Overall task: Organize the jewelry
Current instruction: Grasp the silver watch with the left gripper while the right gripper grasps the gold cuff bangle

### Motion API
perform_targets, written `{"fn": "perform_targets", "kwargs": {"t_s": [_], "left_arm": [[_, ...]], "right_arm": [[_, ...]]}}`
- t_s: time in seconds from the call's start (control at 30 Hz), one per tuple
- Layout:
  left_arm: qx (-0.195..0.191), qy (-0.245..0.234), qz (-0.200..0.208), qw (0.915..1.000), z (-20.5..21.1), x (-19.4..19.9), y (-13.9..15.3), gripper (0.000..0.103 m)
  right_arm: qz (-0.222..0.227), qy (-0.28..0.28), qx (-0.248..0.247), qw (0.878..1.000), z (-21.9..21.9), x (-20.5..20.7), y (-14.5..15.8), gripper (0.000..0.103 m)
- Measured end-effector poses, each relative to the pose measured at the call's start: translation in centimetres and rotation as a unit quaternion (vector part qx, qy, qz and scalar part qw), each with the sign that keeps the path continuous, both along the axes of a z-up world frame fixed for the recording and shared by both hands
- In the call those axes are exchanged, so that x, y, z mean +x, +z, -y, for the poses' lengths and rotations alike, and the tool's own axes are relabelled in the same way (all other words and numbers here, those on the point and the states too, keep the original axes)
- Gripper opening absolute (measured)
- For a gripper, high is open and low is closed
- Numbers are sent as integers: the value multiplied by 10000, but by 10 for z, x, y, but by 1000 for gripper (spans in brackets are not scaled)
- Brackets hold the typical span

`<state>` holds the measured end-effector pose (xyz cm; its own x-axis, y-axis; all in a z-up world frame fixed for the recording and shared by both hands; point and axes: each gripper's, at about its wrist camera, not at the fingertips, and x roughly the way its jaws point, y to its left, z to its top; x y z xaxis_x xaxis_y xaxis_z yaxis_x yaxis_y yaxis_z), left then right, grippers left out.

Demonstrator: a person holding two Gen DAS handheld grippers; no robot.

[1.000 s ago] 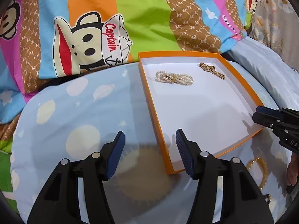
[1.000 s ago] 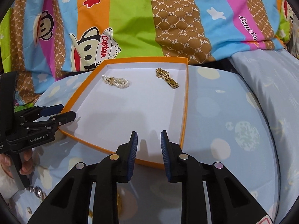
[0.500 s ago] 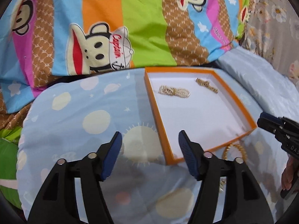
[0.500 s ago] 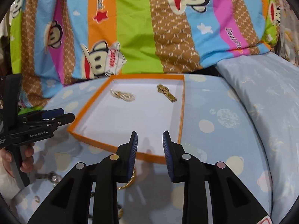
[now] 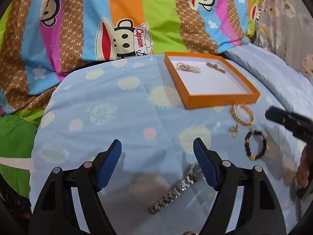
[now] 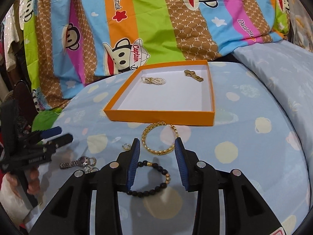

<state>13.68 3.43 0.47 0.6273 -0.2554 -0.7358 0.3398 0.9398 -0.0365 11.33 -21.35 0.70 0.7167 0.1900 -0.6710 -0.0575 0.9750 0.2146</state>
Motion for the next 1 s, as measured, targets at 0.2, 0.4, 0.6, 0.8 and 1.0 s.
{"fn": "perform_targets", "kwargs": {"t_s": [0.2,0.4,0.6,0.8,1.0], "left_arm": [[202,-129,92,9997,9,-15,-13,78],[250,-206,104,9994,14,-19,-17,86],[162,-90,-13,9998,8,-15,-19,86],[144,-78,-58,9998,9,-14,-20,86],[145,-78,-62,9998,9,-13,-20,86]], "right_arm": [[-173,-334,163,9992,-6,10,-11,60],[-466,-556,-59,9974,-17,27,-23,69],[-659,-658,-313,9952,-27,40,-33,68],[-670,-751,-433,9940,-27,41,-35,56],[-598,-744,-387,9947,-26,38,-34,55]]}}
